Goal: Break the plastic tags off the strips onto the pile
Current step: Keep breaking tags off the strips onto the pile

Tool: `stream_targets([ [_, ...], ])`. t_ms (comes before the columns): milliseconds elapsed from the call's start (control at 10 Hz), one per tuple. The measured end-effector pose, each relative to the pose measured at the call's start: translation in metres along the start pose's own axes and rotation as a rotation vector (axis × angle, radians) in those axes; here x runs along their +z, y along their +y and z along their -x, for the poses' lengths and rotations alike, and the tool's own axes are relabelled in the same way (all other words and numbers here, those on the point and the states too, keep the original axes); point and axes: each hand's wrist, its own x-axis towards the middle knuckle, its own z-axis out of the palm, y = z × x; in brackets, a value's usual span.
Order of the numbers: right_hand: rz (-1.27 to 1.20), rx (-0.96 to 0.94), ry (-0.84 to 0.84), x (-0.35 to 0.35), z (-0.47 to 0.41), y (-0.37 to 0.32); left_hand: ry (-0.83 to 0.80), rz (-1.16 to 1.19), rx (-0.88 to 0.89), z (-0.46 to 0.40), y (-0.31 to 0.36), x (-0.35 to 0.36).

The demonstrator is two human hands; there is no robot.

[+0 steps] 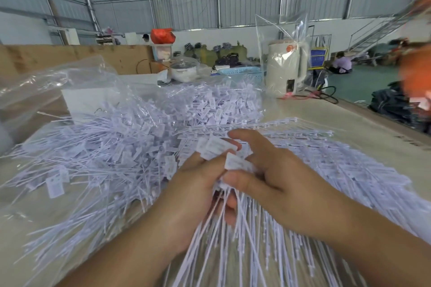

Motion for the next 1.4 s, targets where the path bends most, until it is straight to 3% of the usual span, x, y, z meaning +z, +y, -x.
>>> stream_targets([
  [100, -0.022, 0.027, -0.021, -0.001, -0.001, 0.0, 0.047, 0.064, -0.092, -0.004, 0.002, -0.001],
  [200, -0.064, 0.062, -0.047, -0.003, -0.002, 0.001, -0.136, 0.073, -0.03, 0.011, 0.001, -0.003],
  [400, -0.453, 0.134, -0.135, -0.005, -0.001, -0.001, -0.09, 0.037, 0.011, 0.012, 0.0, -0.008],
  [600, -0.421, 0.292, -0.157, -0.013, -0.004, 0.006, -0.08, 0.112, 0.003, 0.013, 0.005, -0.012],
  [800, -0.474, 0.237, 0.004, -0.006, -0.004, -0.006, -0.162, 0.318, -0.133, 0.009, 0.003, -0.008],
  [900, -0.412, 0.225, 0.212, 0.003, -0.006, -0.012, -0.132, 0.399, -0.142, 0.004, -0.003, -0.01],
  [1000, -0.469, 0.32, 0.433, -0.007, -0.008, -0.003, 0.003, 0.456, -0.127, -0.002, -0.002, -0.022],
  [1100, -0.606, 0.308, 0.331, -0.013, -0.005, 0.001, 0.013, 0.362, -0.11, -0.001, 0.004, -0.027],
  [1200, -0.615, 0.225, 0.182, 0.005, -0.004, -0.006, -0.138, 0.177, -0.077, 0.01, 0.009, -0.012],
  [1400, -0.382, 0.178, 0.344, 0.019, -0.004, -0.01, -0.18, 0.202, -0.055, 0.015, 0.006, -0.003],
])
